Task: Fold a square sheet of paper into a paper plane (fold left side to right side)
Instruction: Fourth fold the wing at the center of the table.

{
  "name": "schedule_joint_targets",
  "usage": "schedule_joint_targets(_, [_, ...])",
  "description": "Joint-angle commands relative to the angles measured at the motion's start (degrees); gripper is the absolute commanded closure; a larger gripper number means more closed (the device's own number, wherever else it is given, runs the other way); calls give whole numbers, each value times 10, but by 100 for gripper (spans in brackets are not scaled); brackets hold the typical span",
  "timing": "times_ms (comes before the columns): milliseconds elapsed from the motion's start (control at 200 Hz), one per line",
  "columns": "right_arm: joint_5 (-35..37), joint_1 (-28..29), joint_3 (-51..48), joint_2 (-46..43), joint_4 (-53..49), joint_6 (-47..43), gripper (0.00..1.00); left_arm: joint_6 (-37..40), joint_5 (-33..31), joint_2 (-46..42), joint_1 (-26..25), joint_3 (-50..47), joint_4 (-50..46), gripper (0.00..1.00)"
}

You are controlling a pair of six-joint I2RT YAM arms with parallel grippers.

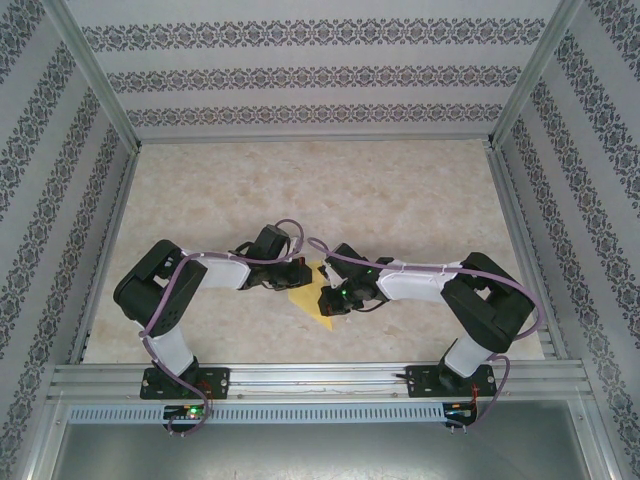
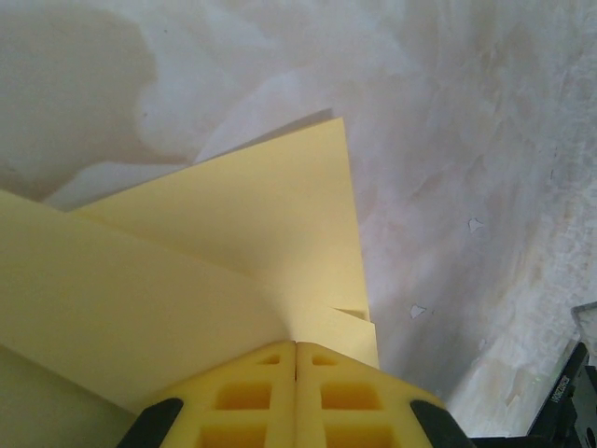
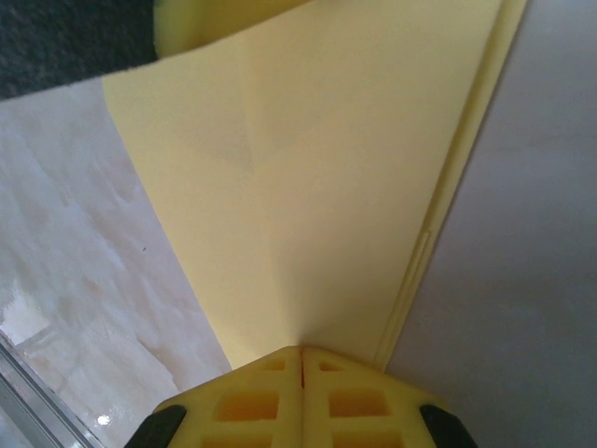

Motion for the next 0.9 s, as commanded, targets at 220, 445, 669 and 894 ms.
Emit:
schedule_joint_targets(220, [-43,-6,9,-52,19,33,100,-1,-39,12,-9,-31,-18,100])
schedule_joint_targets(445, [-33,-2,-2,-25,92,67,100,0,-39,14,-11,-28,-20,100])
schedule_joint_targets(669, [9,-3,5,1,106,67,100,-1,-40,14,-11,-30,-20,100])
schedule_joint_targets(894, [16,-7,12,26,110,59,100,0,-42,13,-11,-29,-22,100])
